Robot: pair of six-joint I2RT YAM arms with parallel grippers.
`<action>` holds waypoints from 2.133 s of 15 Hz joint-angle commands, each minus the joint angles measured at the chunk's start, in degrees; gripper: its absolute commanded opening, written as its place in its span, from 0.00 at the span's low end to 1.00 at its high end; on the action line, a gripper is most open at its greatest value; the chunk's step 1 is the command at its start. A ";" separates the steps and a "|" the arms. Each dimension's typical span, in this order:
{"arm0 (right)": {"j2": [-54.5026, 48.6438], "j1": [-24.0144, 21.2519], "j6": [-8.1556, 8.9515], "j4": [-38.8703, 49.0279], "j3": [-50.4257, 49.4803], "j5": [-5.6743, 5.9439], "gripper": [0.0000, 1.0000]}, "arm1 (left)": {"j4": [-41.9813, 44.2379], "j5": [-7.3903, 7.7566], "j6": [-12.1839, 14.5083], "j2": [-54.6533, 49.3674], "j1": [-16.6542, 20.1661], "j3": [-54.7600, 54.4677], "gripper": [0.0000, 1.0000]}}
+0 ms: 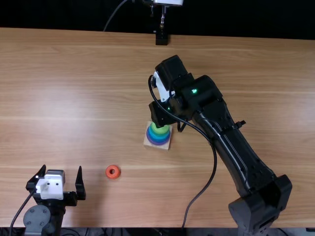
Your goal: Build the Hanoi tower: stack the rings onto the peg from bottom to top in this color order: purple, dark blue, light blue, dark green, light green, yellow, orange.
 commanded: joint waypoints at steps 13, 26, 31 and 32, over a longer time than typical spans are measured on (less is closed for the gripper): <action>-5.84 -2.32 -0.16 6.77 4.07 6.64 1.00 | -4.24 0.11 0.21 -0.67 0.51 -6.37 1.00; -60.25 -30.62 -4.38 50.54 -53.85 8.96 1.00 | -4.24 0.01 0.21 -0.67 0.51 -6.37 1.00; -79.93 -34.22 -18.09 51.60 -70.90 -0.64 1.00 | -4.24 0.11 0.21 -0.67 0.51 -6.37 1.00; -83.54 -34.31 -17.67 51.49 -73.98 -0.64 1.00 | -4.24 0.11 0.21 -0.67 0.51 -6.37 1.00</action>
